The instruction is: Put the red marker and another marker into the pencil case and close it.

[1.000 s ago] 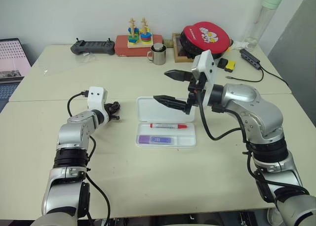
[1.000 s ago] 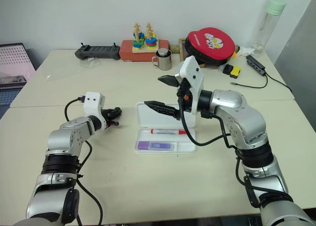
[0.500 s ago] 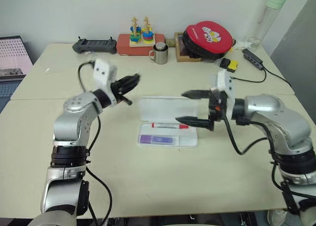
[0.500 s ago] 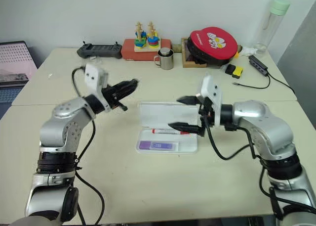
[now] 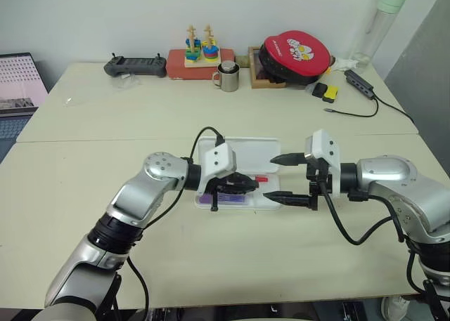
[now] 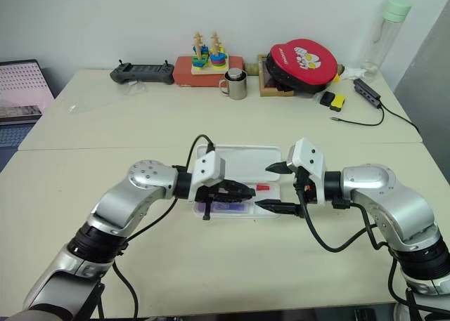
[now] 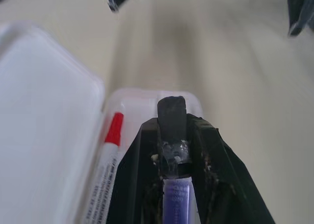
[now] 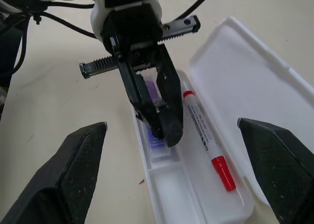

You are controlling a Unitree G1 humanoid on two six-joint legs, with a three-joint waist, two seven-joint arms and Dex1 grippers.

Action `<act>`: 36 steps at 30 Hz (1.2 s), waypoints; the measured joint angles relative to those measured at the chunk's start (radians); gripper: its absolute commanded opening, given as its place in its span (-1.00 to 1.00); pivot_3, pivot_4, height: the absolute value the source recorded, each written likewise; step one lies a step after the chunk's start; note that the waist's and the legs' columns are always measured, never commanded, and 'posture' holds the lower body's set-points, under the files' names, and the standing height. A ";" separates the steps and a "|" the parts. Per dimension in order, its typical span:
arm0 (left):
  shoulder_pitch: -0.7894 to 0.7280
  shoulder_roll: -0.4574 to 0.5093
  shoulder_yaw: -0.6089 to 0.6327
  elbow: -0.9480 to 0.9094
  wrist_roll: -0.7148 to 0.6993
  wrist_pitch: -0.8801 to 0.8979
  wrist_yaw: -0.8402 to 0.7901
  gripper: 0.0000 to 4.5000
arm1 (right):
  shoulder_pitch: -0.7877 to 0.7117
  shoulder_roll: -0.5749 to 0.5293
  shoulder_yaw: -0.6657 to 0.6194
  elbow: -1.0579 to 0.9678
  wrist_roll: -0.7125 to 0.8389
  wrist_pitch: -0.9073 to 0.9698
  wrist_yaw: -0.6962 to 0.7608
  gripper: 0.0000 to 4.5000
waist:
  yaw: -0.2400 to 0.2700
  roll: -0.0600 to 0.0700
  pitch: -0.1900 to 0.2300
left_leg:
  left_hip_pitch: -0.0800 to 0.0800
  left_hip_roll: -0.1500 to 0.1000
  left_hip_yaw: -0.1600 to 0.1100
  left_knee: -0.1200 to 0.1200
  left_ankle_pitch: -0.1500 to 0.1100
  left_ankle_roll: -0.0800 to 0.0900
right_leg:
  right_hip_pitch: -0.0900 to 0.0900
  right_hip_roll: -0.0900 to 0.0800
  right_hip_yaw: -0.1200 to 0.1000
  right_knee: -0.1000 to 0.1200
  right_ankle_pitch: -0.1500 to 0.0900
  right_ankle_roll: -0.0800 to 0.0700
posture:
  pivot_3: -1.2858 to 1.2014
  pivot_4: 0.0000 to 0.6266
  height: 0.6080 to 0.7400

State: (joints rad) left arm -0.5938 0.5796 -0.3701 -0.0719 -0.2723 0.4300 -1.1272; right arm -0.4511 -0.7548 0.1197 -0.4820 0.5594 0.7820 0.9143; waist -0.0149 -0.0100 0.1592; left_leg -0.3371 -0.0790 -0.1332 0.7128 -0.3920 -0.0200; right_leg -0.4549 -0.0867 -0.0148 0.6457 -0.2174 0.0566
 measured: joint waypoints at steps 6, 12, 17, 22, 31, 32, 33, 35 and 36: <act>-0.019 -0.070 -0.020 0.047 0.030 -0.023 -0.004 -0.81 | 0.033 -0.010 0.001 -0.032 0.000 0.016 -0.029 1.00 | 0.010 0.000 0.000 | 0.000 0.000 0.001 0.000 0.000 0.000 | 0.000 0.000 0.000 0.000 0.000 0.000 | 0.03 -0.52 1.00; -0.022 -0.112 -0.039 0.056 0.045 -0.022 -0.009 -0.81 | 0.042 -0.010 0.001 -0.051 0.001 0.029 -0.051 1.00 | 0.011 0.000 0.000 | 0.000 0.000 0.001 0.000 0.000 0.000 | 0.000 0.000 0.000 0.000 0.000 0.000 | 0.03 -0.52 1.00; -0.023 -0.125 -0.050 0.070 0.058 -0.021 -0.016 -0.81 | 0.059 -0.010 0.000 -0.060 0.002 0.034 -0.066 1.00 | 0.012 0.000 0.000 | 0.000 0.000 0.001 0.000 0.000 0.000 | 0.000 0.000 0.000 0.000 0.000 0.000 | 0.03 -0.52 1.00; -0.023 -0.144 -0.062 0.097 0.083 -0.024 -0.015 -0.81 | 0.061 -0.010 0.000 -0.061 0.003 0.035 -0.070 1.00 | 0.012 0.000 0.000 | 0.000 0.000 0.001 0.000 0.000 0.000 | 0.000 0.000 0.000 0.000 0.000 0.000 | 0.03 -0.52 1.00; -0.032 -0.182 -0.062 0.155 0.101 -0.032 -0.010 -0.81 | 0.062 -0.010 0.000 -0.061 0.003 0.035 -0.071 1.00 | 0.013 0.000 0.000 | 0.000 0.000 0.001 0.001 0.000 0.000 | 0.000 0.000 0.000 0.000 0.000 0.000 | 0.03 -0.52 1.00; -0.032 -0.184 -0.062 0.155 0.102 -0.032 -0.010 -0.49 | 0.062 -0.010 0.000 -0.061 0.003 0.035 -0.071 1.00 | 0.013 0.000 0.000 | 0.000 0.000 0.001 0.001 0.000 0.000 | 0.000 0.000 0.000 0.000 0.000 0.000 | 0.03 -0.52 1.00; -0.033 -0.186 -0.062 0.155 0.104 -0.032 -0.010 -0.42 | 0.062 -0.010 0.000 -0.061 0.003 0.035 -0.071 1.00 | 0.013 0.000 0.000 | 0.000 0.000 0.001 0.001 0.000 0.000 | 0.000 0.000 0.000 0.000 0.000 0.000 | 0.03 -0.52 1.00; -0.037 -0.188 -0.062 0.156 0.109 -0.032 -0.011 -0.23 | 0.064 -0.010 0.000 -0.061 0.004 0.035 -0.071 1.00 | 0.013 0.000 0.000 | 0.000 0.000 0.001 0.001 0.000 0.000 | 0.000 0.000 0.000 0.000 0.000 0.000 | 0.03 -0.52 1.00; -0.040 -0.189 -0.062 0.156 0.110 -0.032 -0.012 -0.10 | 0.065 -0.010 0.000 -0.061 0.004 0.035 -0.071 1.00 | 0.013 0.000 0.000 | 0.000 0.000 0.001 0.001 0.000 0.000 | 0.000 0.000 0.000 0.000 0.000 0.000 | 0.03 -0.52 1.00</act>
State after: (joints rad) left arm -0.6335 0.3909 -0.4316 0.0837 -0.1627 0.3982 -1.1390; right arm -0.3860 -0.7650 0.1199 -0.5428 0.5630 0.8169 0.8434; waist -0.0021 -0.0102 0.1592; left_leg -0.3372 -0.0791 -0.1324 0.7134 -0.3919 -0.0199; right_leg -0.4549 -0.0866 -0.0149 0.6461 -0.2173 0.0568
